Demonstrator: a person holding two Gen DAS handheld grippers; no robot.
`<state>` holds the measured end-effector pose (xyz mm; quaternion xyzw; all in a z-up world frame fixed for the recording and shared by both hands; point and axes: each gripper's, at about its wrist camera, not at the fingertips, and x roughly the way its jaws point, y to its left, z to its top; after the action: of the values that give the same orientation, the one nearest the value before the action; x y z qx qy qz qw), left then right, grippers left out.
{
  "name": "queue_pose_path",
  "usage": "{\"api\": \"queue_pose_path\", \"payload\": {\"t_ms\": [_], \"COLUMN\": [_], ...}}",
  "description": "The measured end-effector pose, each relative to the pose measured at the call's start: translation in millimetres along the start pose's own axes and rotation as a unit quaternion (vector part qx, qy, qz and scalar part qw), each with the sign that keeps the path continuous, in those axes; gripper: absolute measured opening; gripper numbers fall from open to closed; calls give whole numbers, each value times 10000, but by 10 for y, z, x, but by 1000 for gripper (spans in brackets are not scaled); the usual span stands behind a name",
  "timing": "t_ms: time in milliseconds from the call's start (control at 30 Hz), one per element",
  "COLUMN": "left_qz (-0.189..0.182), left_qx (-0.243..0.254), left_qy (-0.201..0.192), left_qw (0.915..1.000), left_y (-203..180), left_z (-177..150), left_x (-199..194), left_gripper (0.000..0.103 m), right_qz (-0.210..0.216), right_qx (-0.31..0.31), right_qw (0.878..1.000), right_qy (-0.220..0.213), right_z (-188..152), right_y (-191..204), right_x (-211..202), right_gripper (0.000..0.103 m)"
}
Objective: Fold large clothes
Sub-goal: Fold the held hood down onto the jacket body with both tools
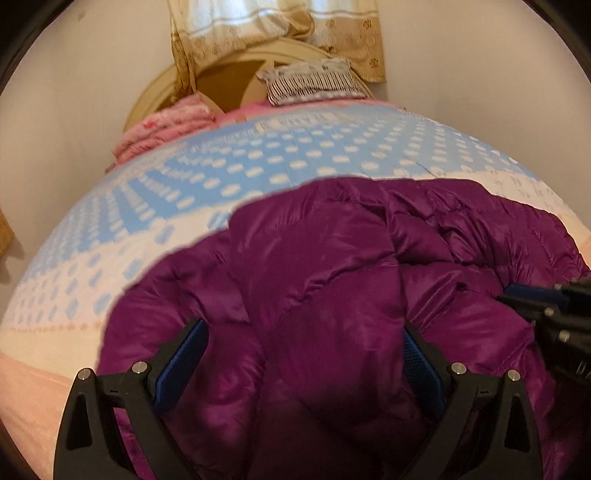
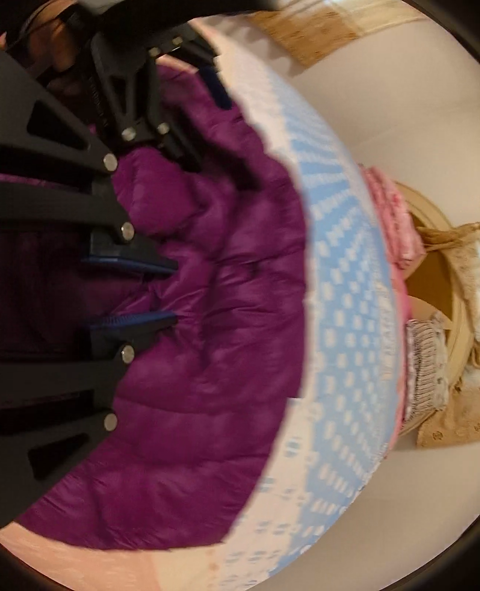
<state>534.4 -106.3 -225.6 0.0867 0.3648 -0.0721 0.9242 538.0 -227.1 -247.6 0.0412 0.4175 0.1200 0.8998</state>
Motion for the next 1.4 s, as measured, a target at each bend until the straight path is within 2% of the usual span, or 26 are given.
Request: {"api": "queue_pose_path", "payload": {"t_ms": [167,467,967,1400], "left_qz": [-123,24,184,241], "left_qx": [-89,6,79,118], "left_qy": [255,410,412,405], "left_qw": [9996,9992,9990,9988], "left_y": [19,-54,-115,-122], "left_z": [6,-11,13,12], "left_x": [124,189,197,184], "left_gripper": [99,100,102,102], "right_qz": [-106,-157,-383,-387], "right_qx": [-15,-21,-143,-150], "right_qw": [9999,9997,9990,9990], "right_qy": [-86,-193,-169,-164], "right_z": [-40,-57,-61,-60], "right_y": [-40,-18,59,67], "right_x": [8,33,53,59], "right_gripper": [22,22,22,22]}}
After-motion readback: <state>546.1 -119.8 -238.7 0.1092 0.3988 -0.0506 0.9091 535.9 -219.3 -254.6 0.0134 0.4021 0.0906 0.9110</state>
